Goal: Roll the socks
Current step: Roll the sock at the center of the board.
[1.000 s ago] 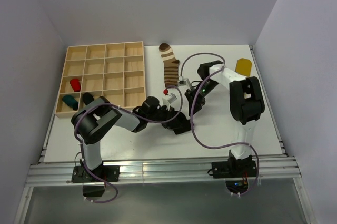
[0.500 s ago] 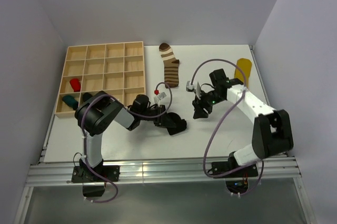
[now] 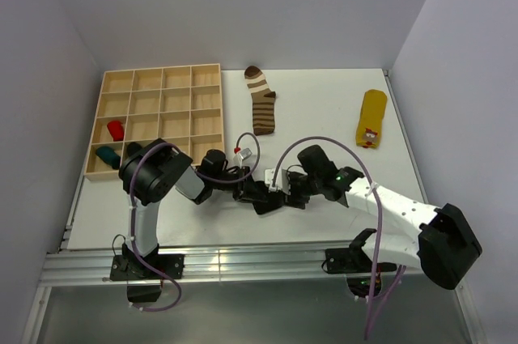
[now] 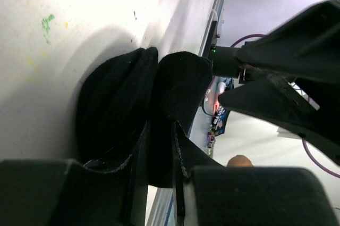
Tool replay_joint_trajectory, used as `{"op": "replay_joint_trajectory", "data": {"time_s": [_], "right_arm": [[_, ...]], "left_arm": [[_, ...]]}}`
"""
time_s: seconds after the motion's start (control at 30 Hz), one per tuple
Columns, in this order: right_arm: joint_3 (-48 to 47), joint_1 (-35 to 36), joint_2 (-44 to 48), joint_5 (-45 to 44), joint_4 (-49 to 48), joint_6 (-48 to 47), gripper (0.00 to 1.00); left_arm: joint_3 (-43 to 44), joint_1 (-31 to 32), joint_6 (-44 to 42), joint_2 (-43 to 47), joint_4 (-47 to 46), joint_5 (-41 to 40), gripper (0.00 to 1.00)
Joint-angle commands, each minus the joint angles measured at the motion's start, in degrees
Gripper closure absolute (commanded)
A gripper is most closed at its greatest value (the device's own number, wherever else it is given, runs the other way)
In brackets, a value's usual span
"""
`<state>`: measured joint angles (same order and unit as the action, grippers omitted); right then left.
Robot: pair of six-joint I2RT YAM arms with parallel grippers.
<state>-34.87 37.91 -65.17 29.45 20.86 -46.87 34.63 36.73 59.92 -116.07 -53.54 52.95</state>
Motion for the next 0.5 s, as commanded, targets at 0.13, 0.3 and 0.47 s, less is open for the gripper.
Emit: {"op": "replay_joint_trajectory", "data": {"time_s": [0.13, 0.3, 0.47], "right_arm": [[2.2, 7.9, 0.2, -8.1, -8.5, -0.1, 0.39], [3.0, 11.9, -1.9, -10.0, -8.8, -0.6, 0.4], [3.6, 14.4, -4.3, -12.7, -10.5, -0.9, 0.41]], "left_arm": [[-2.4, 0.4, -2.3, -3.6, 10.7, -1.8, 0.99], [-1.8, 0.4, -2.9, -3.5, 12.3, -1.6, 1.0], [-1.5, 0.3, -3.5, -3.6, 12.8, -1.1, 1.0]]}}
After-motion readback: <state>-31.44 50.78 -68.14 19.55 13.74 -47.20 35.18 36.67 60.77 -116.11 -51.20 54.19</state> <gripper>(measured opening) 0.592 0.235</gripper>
